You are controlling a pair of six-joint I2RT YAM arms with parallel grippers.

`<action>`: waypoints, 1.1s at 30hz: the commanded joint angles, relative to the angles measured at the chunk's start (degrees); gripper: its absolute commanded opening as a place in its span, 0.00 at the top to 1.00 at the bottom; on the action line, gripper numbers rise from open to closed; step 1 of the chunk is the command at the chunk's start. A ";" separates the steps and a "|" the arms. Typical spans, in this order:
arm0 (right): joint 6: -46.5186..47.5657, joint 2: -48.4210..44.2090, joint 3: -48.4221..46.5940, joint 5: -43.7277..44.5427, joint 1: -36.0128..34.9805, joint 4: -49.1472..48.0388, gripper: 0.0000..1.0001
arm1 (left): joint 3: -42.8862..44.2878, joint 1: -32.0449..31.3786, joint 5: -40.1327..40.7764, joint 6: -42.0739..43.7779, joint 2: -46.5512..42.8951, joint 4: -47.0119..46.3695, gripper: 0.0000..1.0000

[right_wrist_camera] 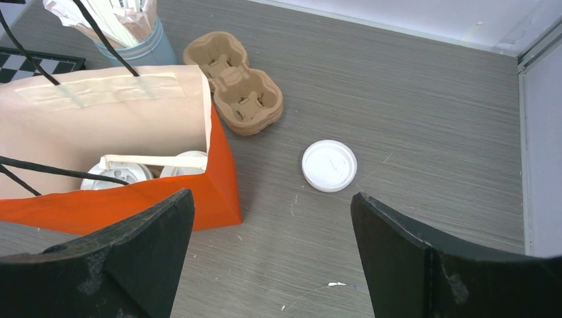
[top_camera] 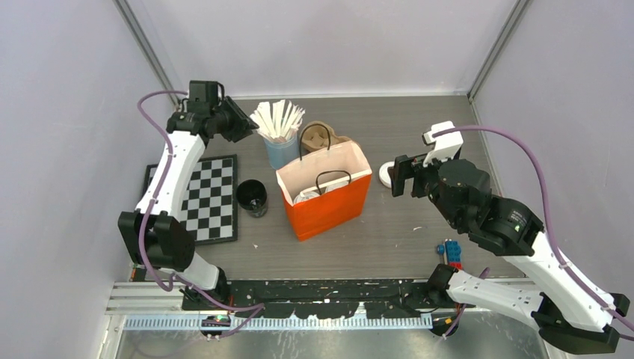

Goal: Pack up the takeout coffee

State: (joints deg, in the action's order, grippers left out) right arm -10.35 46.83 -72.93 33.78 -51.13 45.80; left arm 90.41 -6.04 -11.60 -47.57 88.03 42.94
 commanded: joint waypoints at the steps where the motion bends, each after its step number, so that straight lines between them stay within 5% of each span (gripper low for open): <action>1: 0.82 -0.83 0.71 0.25 0.16 -0.78 0.08 | -1.52 -1.94 3.04 -7.18 -3.71 -6.34 0.69; 33: 1.39 -2.09 0.56 1.92 0.19 0.22 0.08 | -5.76 -3.62 5.85 -6.40 -0.19 -8.39 0.72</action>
State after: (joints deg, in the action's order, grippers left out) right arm -9.13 45.60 -72.31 34.48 -51.13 46.92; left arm 84.27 -9.37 -6.83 -55.13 87.42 36.51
